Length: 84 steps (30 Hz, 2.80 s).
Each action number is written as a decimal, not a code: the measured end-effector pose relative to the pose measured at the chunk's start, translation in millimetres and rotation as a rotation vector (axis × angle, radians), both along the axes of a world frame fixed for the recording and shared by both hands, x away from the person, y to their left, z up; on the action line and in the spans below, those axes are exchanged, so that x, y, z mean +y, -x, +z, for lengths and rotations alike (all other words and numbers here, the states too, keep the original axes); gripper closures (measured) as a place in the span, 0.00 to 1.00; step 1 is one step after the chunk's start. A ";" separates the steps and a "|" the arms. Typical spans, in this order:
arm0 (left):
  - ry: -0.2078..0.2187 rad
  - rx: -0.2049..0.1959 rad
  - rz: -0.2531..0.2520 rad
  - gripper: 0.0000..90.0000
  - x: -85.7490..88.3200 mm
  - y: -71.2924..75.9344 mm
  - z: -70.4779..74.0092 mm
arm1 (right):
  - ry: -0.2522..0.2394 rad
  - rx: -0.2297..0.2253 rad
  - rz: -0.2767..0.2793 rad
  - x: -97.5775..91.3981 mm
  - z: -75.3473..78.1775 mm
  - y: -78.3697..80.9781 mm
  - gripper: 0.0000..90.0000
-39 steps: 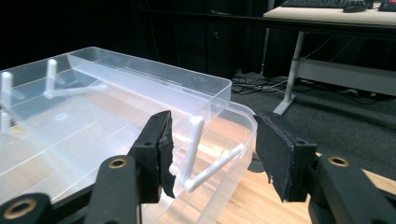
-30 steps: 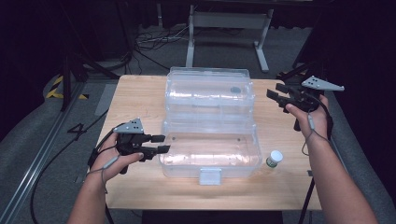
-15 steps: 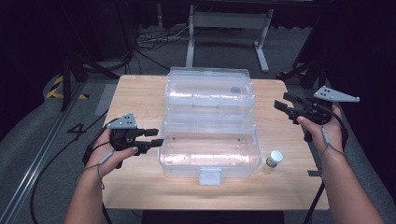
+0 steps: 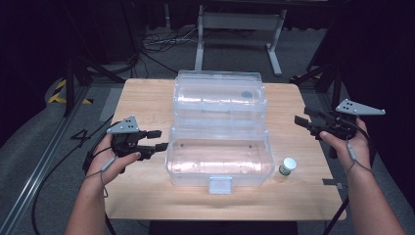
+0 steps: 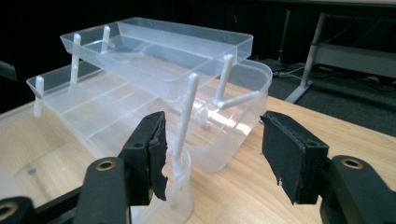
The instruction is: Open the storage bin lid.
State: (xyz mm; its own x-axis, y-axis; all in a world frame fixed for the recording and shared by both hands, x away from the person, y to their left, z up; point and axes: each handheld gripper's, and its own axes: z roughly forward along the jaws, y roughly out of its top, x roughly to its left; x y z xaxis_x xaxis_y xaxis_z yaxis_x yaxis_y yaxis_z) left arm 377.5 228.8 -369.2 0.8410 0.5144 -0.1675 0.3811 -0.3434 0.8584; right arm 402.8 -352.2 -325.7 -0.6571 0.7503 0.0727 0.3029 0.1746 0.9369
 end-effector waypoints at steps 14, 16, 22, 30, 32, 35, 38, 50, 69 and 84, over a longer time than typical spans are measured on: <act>-0.009 -0.006 0.032 0.49 6.5 -0.9 -0.5 | 0.091 0.090 0.038 -10.5 -9.6 0.2 0.46; -0.008 -0.005 0.037 0.49 7.9 -1.3 -0.8 | 0.112 0.100 0.064 -8.7 -10.1 0.6 0.46; 0.013 -0.006 0.037 0.48 8.1 -1.8 0.6 | 0.168 0.155 0.119 -5.4 -12.4 0.7 0.48; 0.002 0.002 0.049 0.48 11.3 0.5 -3.5 | 0.251 0.198 0.191 -6.4 -16.2 -2.2 0.47; 0.002 0.002 0.055 0.48 11.5 0.7 -3.8 | 0.271 0.209 0.211 -5.0 -17.0 -2.5 0.47; -0.011 0.004 0.066 0.48 11.7 0.4 -5.5 | 0.320 0.221 0.237 -1.4 -18.8 -2.5 0.46; -0.018 0.007 0.085 0.48 13.1 -0.3 -7.9 | 0.351 0.228 0.259 2.0 -20.6 -2.4 0.46; -0.014 0.014 0.129 0.48 23.5 0.0 -9.1 | 0.437 0.279 0.296 11.2 -29.5 -4.6 0.45; -0.003 0.008 0.168 0.47 29.7 -1.9 -10.4 | 0.567 0.330 0.356 27.2 -43.5 -4.7 0.44; -0.011 0.015 0.172 0.46 29.5 -2.7 -11.8 | 0.638 0.360 0.405 36.4 -54.0 -2.4 0.42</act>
State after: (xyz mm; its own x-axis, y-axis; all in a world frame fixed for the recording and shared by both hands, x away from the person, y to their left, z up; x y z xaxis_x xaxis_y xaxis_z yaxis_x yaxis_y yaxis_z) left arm 380.2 258.3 -381.0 0.7379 0.6524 -0.1728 0.4473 -0.2811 0.8491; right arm 405.2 -315.7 -379.7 -0.9027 0.4292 -0.0288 0.3642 0.7983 0.4797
